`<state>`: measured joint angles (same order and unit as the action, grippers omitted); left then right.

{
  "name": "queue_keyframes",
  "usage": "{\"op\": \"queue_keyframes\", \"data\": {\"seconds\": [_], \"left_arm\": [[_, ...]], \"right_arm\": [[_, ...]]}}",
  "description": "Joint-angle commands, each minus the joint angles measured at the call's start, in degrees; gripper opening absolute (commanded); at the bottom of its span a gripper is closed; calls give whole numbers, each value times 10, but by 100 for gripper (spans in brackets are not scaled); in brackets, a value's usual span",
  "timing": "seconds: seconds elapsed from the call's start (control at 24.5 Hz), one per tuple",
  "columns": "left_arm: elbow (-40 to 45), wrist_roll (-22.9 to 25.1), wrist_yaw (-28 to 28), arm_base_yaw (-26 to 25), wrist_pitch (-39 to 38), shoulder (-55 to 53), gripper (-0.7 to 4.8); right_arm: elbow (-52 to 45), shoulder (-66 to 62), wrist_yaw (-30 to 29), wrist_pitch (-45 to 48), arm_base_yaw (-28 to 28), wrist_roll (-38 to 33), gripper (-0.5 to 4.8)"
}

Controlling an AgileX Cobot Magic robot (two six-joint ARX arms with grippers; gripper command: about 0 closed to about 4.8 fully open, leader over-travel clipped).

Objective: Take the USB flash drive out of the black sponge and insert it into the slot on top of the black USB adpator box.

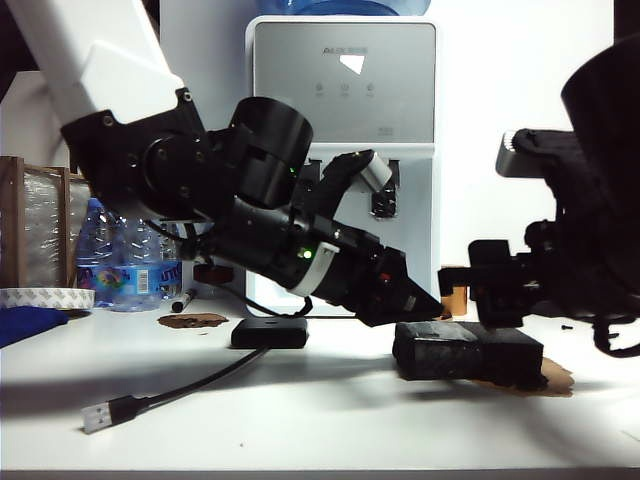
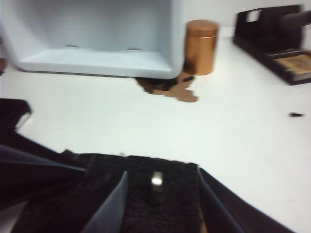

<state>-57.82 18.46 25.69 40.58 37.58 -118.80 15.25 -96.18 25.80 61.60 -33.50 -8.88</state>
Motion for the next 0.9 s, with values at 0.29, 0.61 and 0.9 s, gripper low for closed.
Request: {"op": "queue_keyframes", "data": {"seconds": [0.29,0.61,0.9], "left_arm": [[-1,2,0,-2,-63,-18,-4],[0,6,0,-15,-63,-24,-4],[0,6,0,-15,-63,-24,-4]], "right_arm": [[38,-70,-32,30,5,9,237],[45,-76,-11,42,12,39,135],[43,-76,-2,38,12,37,26]]}}
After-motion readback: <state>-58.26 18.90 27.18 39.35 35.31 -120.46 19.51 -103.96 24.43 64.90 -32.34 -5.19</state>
